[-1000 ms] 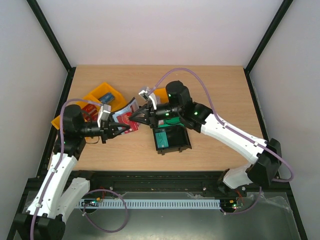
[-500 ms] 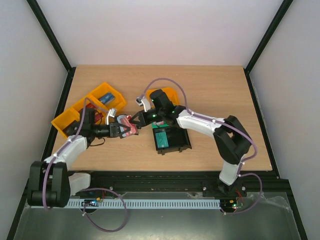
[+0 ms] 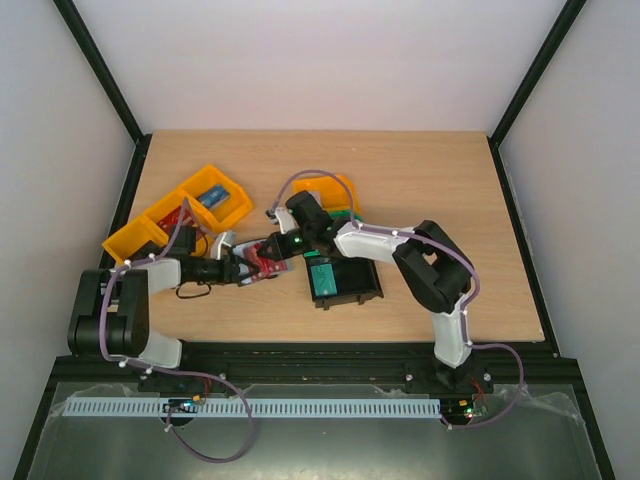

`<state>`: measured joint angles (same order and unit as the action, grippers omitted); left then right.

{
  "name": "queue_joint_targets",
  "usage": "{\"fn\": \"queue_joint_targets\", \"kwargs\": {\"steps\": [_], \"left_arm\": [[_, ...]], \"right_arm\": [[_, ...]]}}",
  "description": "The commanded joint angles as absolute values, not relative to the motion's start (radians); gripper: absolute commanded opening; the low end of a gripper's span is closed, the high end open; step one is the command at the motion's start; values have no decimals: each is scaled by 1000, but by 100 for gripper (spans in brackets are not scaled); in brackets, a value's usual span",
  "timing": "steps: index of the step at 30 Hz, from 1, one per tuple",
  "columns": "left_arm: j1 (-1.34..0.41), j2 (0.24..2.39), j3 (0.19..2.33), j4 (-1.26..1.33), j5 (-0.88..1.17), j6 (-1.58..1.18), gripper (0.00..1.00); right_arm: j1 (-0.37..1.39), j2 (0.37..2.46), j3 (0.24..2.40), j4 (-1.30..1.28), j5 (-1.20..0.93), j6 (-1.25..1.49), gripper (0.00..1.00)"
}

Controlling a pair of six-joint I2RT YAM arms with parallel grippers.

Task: Take the credit cards out of the card holder

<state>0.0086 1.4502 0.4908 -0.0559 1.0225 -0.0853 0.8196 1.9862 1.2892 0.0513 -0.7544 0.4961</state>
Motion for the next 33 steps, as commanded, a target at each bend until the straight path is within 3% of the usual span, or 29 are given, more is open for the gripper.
{"fn": "queue_joint_targets", "kwargs": {"steps": [1,7,12,21,33], "left_arm": [[51,1471,503,-60,920,-63,57],[81,1454,544,-132,803,-105,70],[81,1394,585,-208,790,-106,71],[84,1190,750,-360,573,-50,73],[29,1106,681,-281,596,-83,75]], "right_arm": [[811,2013,1357,-55,-645,470,2],[811,2024,1425,-129,-626,423,2],[813,2069,1474,-121,-669,455,2],[863,2155,1578,-177,-687,460,2],[882,2048,1691,-491,-280,309,2]]}}
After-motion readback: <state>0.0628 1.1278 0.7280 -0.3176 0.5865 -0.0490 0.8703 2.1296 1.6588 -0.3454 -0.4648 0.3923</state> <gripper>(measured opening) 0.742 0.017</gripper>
